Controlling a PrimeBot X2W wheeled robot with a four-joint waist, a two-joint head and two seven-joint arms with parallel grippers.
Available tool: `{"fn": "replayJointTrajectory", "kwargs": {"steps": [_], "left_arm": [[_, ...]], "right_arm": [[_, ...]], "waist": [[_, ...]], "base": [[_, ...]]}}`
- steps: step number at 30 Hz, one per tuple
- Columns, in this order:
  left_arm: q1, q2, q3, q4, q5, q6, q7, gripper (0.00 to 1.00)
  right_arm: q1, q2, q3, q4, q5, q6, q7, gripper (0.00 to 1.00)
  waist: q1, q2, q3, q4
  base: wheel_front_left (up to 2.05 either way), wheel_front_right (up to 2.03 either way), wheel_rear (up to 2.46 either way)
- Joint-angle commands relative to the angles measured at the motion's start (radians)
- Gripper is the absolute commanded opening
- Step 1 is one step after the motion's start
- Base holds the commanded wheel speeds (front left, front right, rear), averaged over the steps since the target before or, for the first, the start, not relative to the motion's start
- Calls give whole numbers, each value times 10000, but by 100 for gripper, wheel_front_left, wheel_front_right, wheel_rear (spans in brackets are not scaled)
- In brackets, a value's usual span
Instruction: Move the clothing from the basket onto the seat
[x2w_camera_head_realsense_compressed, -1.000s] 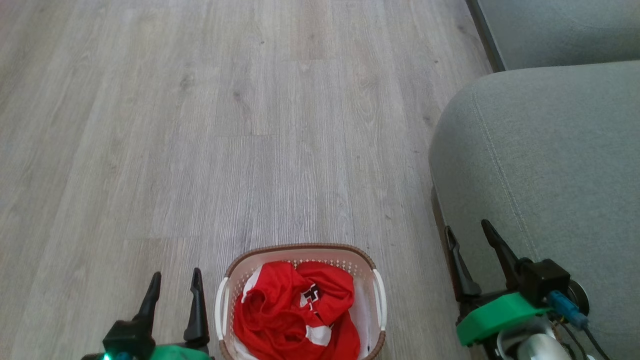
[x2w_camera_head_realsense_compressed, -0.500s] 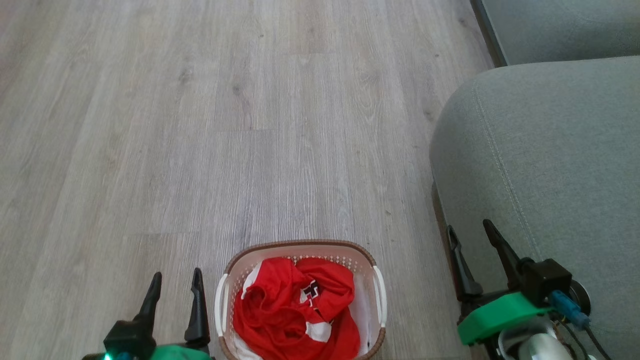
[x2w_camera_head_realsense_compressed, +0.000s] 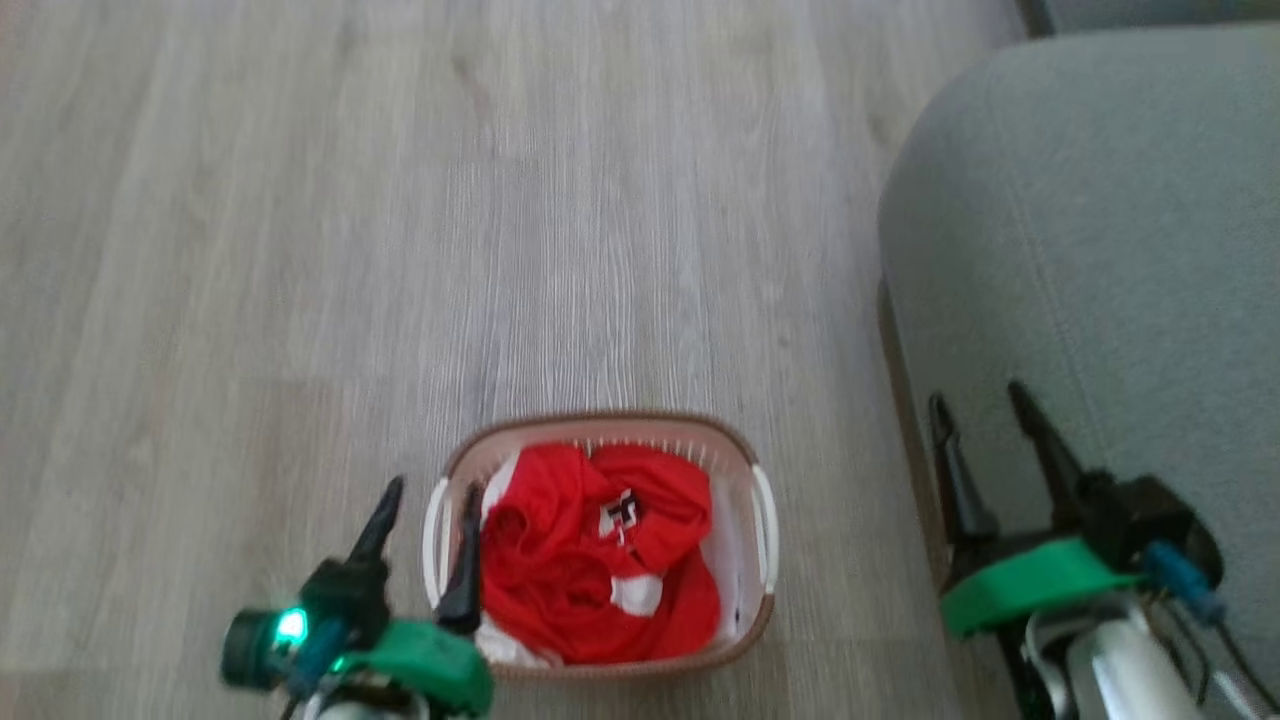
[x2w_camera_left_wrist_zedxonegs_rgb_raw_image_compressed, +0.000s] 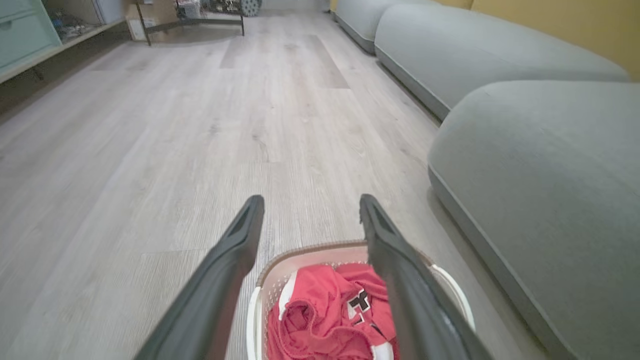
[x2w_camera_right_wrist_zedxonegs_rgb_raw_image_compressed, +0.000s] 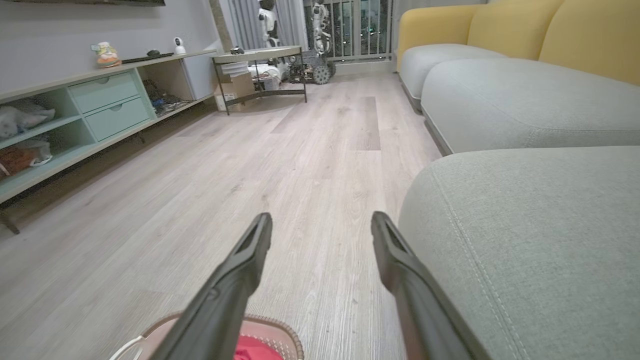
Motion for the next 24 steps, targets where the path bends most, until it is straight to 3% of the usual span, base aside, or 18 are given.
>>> {"fn": "replayJointTrajectory", "kwargs": {"steps": [1, 12, 24], "left_arm": [[-788, 24, 51, 93, 186, -83, -124, 100], [-3375, 24, -1075, 3014, 489, -375, -124, 100], [-6035, 24, -2299, 6205, 681, -462, -124, 100]], "right_arm": [[-707, -104, 80, -477, -146, -2, -103, 100], [-1988, -104, -243, -1003, -417, -2, -103, 100], [-2942, -104, -248, -1438, -328, -2, -103, 100]], "waist": [[0, -1, 981, 56], [0, -1, 3714, -225], [0, -1, 5900, -742]], "base": [[0, 0, 0], [0, 0, 0], [0, 0, 0]]}}
